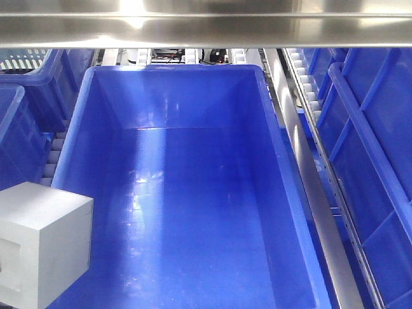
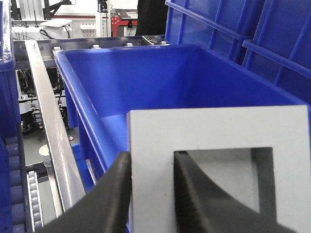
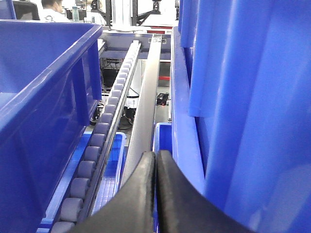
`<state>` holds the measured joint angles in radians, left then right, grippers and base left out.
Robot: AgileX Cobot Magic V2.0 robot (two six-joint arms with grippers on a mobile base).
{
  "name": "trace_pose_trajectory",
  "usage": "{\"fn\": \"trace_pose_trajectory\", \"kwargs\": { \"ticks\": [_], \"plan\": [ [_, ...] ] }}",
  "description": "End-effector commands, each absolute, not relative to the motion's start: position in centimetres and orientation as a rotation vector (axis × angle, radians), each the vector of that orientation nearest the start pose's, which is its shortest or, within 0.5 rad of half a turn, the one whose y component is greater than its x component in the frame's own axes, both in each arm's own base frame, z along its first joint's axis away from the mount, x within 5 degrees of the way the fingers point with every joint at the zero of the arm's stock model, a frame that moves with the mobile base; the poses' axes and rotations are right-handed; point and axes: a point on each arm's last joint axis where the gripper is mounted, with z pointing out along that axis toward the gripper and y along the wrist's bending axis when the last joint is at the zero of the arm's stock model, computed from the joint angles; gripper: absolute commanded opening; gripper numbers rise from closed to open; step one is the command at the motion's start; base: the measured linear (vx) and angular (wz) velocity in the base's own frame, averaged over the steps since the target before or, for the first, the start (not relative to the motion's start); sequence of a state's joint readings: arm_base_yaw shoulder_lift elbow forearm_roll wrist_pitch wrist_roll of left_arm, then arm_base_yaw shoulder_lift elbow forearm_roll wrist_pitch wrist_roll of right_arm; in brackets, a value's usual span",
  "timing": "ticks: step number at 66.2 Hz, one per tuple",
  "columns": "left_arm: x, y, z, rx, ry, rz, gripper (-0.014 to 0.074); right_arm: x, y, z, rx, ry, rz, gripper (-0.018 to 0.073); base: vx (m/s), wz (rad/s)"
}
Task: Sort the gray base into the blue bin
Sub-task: 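Turn the base toward the shelf and stop over the empty blue bin, then lower the gray block into the blue bin with the left gripper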
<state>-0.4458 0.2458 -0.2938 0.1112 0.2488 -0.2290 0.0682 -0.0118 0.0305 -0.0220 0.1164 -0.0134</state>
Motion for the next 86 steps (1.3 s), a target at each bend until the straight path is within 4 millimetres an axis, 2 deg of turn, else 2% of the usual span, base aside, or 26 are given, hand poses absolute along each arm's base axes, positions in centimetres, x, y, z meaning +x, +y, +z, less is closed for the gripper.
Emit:
{"fn": "trace_pose_trajectory", "kwargs": {
  "ticks": [1, 10, 20, 28, 38, 49, 67, 86],
  "plan": [
    [6.5, -3.0, 29.5, 0.24, 1.546, -0.448, -0.0006, 5.6, 0.3, 19.6, -0.088, 1.541, 0.008, -0.0009, 0.0, 0.0],
    [6.6, -3.2, 30.2, 0.181, 1.541, -0.527, -0.0006, 5.6, 0.3, 19.6, -0.088, 1.541, 0.008, -0.0009, 0.0, 0.0],
    [7.9, -3.8, 32.4, 0.181, 1.561, -0.53, -0.0006, 5.6, 0.3, 19.6, -0.088, 1.541, 0.008, -0.0009, 0.0, 0.0],
    [9.8, -4.8, 34.1, 0.203, 1.601, -0.506, -0.0005, 5.6, 0.3, 19.6, -0.088, 1.541, 0.008, -0.0009, 0.0, 0.0],
    [12.9, -6.3, 34.8, 0.217, 1.687, -0.488, -0.0003, 5.6, 0.3, 19.6, -0.088, 1.541, 0.008, -0.0009, 0.0, 0.0],
    [16.0, -9.0, 34.6, 0.286, 1.781, -0.508, 0.0, 5.6, 0.3, 19.6, -0.088, 1.541, 0.008, -0.0009, 0.0, 0.0],
    [21.5, -13.3, 33.1, 0.349, 1.925, -0.497, 0.0005, 5.6, 0.3, 19.6, -0.088, 1.541, 0.008, -0.0009, 0.0, 0.0],
    [26.8, -16.6, 30.1, 0.373, 2.059, -0.457, 0.0024, 5.6, 0.3, 19.6, -0.088, 1.541, 0.008, -0.0009, 0.0, 0.0]
  ]
}}
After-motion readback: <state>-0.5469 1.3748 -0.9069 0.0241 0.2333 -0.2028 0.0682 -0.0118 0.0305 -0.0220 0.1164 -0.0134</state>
